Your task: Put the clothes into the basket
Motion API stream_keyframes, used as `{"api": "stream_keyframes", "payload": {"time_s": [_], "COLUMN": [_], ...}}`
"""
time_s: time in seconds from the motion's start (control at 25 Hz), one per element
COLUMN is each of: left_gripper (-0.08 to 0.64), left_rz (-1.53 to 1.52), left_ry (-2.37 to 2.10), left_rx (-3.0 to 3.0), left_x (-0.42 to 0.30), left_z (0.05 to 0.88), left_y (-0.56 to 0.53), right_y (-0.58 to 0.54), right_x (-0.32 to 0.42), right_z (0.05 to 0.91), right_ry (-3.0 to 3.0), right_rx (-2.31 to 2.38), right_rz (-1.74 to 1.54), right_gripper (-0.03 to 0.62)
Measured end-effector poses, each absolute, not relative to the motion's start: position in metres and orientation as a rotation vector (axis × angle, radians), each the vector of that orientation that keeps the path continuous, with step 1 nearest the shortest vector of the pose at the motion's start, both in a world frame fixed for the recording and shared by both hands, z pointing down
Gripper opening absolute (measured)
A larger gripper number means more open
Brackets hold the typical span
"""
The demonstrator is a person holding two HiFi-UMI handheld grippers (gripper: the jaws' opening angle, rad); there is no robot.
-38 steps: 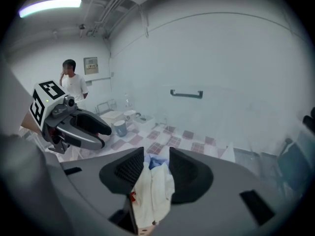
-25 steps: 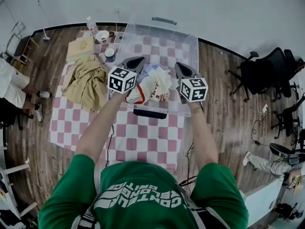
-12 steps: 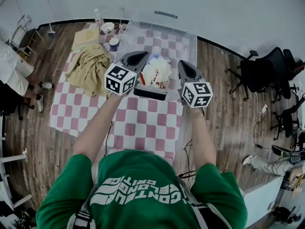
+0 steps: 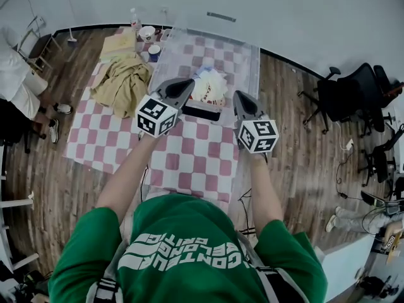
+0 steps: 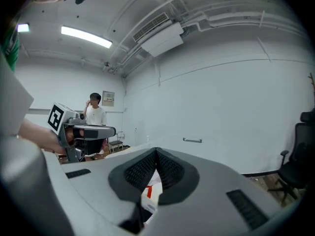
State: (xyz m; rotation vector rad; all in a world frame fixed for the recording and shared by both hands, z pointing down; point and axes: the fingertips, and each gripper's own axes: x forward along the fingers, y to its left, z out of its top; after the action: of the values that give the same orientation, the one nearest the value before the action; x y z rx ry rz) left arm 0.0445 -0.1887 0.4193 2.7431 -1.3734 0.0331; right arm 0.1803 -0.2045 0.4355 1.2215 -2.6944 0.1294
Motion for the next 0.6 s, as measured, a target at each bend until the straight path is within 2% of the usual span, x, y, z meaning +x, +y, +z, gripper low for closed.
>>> {"api": "stream_keyframes", "payload": {"time_s": [0.6], "left_gripper": [0.005], "left_rz": [0.107], "left_ry": [-1.419], "left_rx": [2.695], "left_x": [0.035], "left_z": [0.454], "left_y": [-0.132], "right_y": [-0.148], "right_x": [0.197], "right_z": [0.475], "right_ry": [-2.654], "right_rx": [1.214], "right_rz": [0.208], "right_gripper": [0.008]}}
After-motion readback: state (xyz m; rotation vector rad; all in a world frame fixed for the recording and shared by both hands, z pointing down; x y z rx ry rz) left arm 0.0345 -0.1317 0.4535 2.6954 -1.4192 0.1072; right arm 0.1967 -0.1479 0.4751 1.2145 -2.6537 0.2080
